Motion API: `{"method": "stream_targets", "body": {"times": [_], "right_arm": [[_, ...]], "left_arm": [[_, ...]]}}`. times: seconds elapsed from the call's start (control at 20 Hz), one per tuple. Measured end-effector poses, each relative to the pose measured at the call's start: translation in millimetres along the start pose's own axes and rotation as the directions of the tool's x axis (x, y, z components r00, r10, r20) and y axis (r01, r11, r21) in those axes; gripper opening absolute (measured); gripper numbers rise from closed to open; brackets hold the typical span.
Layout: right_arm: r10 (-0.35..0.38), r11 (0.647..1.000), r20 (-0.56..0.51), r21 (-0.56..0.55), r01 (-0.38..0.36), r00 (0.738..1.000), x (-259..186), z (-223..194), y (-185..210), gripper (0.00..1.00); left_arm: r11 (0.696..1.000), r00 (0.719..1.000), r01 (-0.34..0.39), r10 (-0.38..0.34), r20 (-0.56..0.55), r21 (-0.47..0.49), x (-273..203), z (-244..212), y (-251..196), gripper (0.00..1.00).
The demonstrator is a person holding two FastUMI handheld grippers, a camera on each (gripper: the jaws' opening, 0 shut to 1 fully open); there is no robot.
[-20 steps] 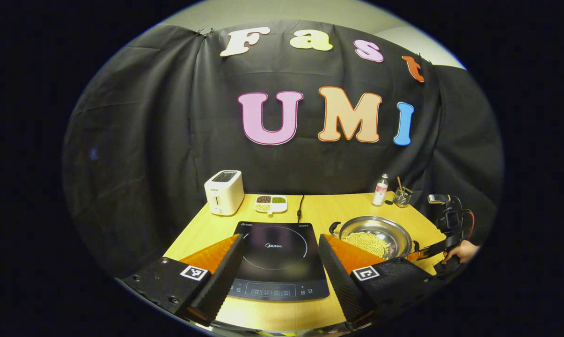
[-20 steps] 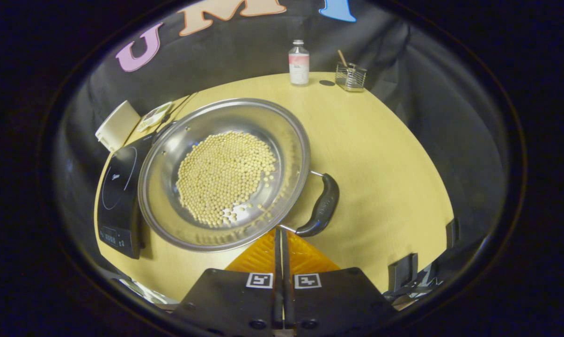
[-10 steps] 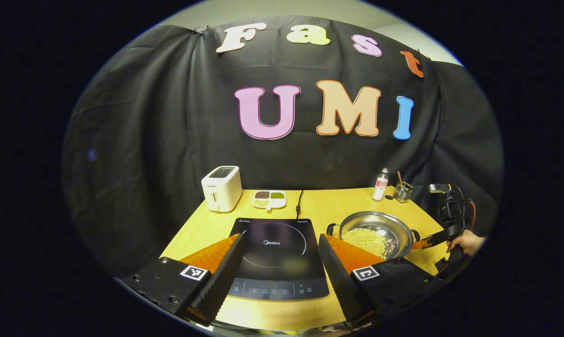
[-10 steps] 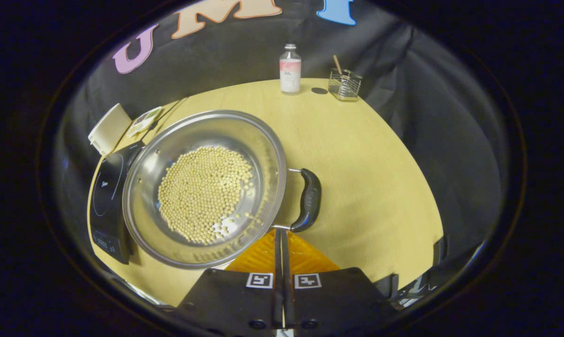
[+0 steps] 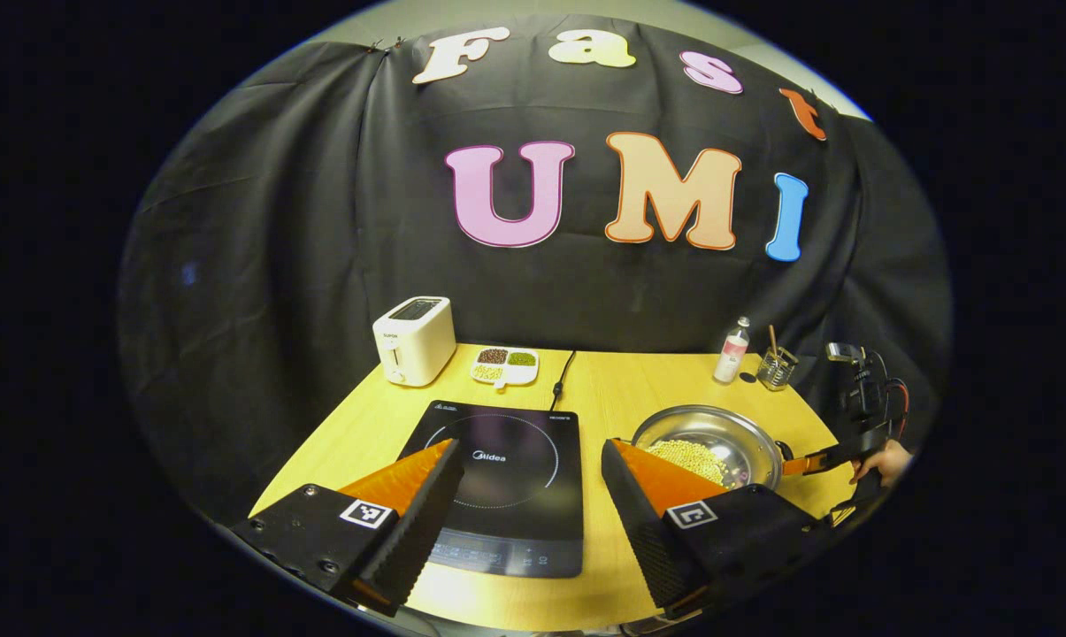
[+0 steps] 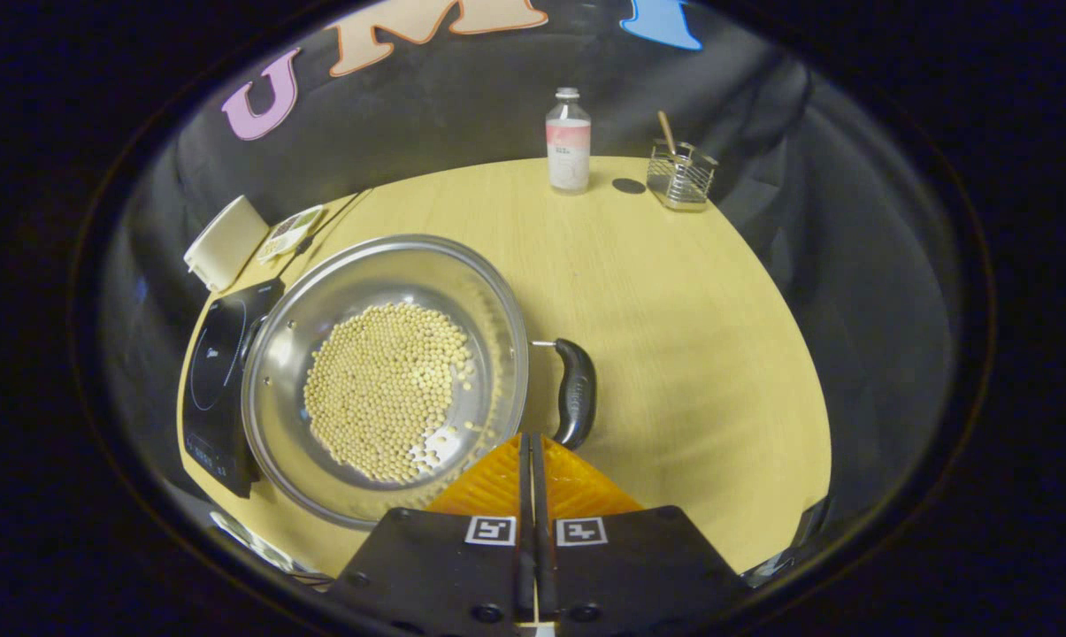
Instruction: First push the handle of the pot to place it horizontally, then grasp the pot with both hands and set it on the induction cooktop.
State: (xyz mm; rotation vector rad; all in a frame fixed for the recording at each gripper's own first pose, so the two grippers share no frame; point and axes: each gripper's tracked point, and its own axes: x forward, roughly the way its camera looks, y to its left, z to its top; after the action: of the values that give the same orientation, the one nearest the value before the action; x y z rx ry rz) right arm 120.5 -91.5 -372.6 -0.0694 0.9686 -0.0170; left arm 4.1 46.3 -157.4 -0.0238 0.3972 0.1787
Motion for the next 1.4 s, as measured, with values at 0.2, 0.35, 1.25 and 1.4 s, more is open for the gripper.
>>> {"method": "stream_targets", "body": {"times": [0.2,0.35,1.25,1.4], "right_arm": [[0.041,0.999,-0.016,0.013,-0.041,0.999,9.3,9.7,-5.7,0.03],[0.070,0.997,-0.022,0.032,-0.069,0.997,13.8,15.4,-6.6,0.03],[0.268,0.949,-0.072,0.191,-0.251,0.961,-7.2,48.2,-17.9,0.93],[0.268,0.950,-0.097,0.194,-0.246,0.959,5.0,47.3,-21.4,0.93]], "left_arm": [[1.000,1.000,-0.010,0.010,-0.014,0.001,13.3,-0.4,-18.9,0.97],[1.000,0.999,-0.008,0.008,-0.032,0.005,21.8,-3.2,-32.9,0.97],[0.994,0.960,0.041,-0.066,-0.271,-0.096,87.0,-57.3,-84.1,0.98],[0.994,0.941,0.038,-0.069,-0.330,-0.099,99.4,-72.6,-87.4,0.98]]}}
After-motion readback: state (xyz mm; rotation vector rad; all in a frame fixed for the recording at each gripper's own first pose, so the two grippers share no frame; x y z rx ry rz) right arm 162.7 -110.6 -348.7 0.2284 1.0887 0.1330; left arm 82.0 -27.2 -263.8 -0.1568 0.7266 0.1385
